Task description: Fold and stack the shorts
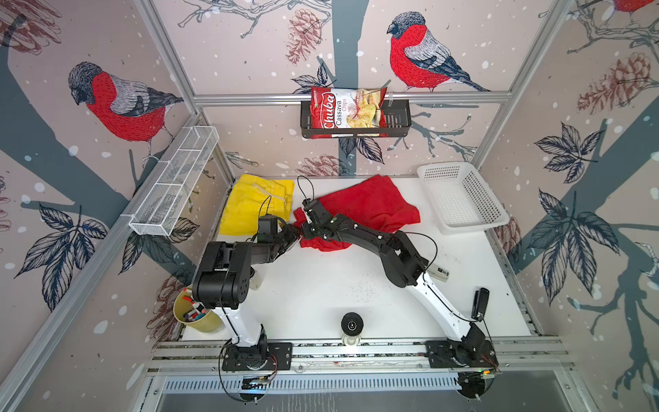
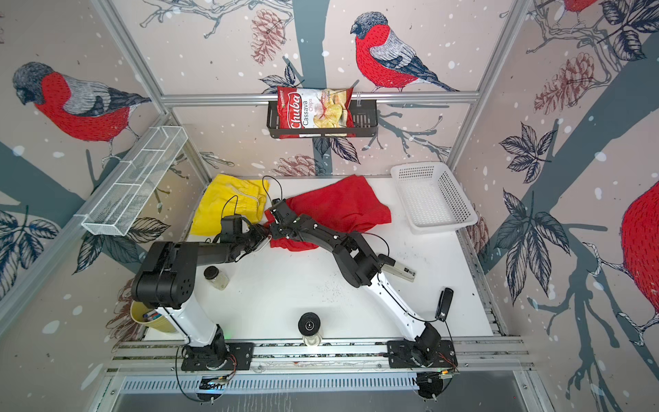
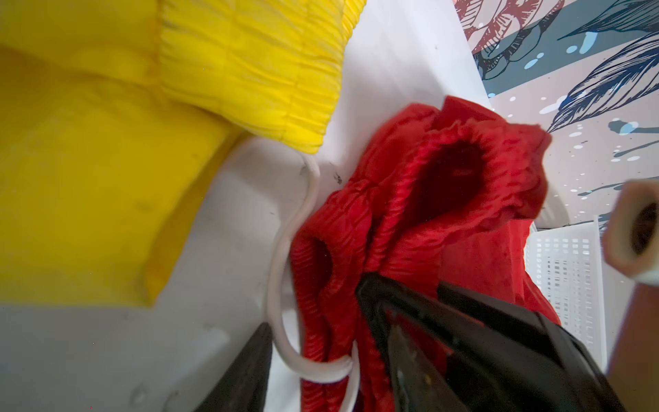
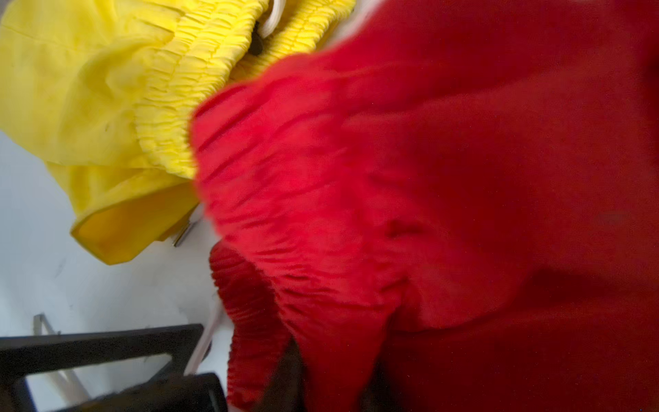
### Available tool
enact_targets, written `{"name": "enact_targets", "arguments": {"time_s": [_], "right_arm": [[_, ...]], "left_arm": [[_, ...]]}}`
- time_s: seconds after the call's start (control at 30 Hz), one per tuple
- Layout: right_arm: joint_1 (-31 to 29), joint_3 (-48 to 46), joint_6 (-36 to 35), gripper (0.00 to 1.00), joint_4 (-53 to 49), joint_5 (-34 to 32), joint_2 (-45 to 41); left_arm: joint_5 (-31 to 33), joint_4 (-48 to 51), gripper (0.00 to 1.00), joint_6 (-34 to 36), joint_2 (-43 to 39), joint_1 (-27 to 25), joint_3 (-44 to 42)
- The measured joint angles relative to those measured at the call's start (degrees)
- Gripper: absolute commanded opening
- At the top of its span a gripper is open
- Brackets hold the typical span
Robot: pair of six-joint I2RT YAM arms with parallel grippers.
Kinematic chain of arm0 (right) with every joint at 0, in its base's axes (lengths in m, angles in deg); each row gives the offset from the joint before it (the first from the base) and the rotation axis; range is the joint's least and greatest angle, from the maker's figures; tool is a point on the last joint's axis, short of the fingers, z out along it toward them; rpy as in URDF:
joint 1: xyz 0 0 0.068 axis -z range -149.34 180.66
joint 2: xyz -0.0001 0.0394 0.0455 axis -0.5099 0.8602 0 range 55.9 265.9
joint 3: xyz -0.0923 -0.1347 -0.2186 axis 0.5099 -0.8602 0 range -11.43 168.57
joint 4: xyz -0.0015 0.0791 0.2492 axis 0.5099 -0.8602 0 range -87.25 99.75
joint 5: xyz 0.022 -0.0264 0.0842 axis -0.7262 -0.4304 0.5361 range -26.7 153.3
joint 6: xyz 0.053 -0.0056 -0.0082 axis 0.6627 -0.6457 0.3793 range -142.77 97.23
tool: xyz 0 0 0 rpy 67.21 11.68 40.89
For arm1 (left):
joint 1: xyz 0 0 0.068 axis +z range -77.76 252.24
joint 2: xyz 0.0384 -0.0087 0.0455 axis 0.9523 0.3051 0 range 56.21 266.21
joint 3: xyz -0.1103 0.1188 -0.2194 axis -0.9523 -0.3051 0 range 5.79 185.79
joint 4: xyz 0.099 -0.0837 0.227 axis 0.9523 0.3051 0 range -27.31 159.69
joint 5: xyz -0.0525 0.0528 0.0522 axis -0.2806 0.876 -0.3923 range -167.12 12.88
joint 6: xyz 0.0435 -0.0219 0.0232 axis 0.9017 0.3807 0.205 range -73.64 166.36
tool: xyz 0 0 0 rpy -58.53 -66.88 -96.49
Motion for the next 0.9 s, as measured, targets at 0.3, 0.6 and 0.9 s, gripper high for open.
{"name": "enact_targets", "arguments": {"time_s": [0.3,0.6,0.9], "right_arm": [[1.44,-13.09,1.11,0.00,4.37,2.25,-7.96],[1.66,-21.03,2.62,0.00,6.91,4.20,-14.64],[1.79,-21.40,4.02,0.00,7.78,5.05,-14.32]], "left_arm": [[-1.27,-1.53,0.51,0.26,4.68,0.02,4.33],[-0.33,0.66,0.42,1.38,7.96,-0.17,7.91],[-0.37,-3.72,0.55,1.18,3.80,-0.87,2.21]]}}
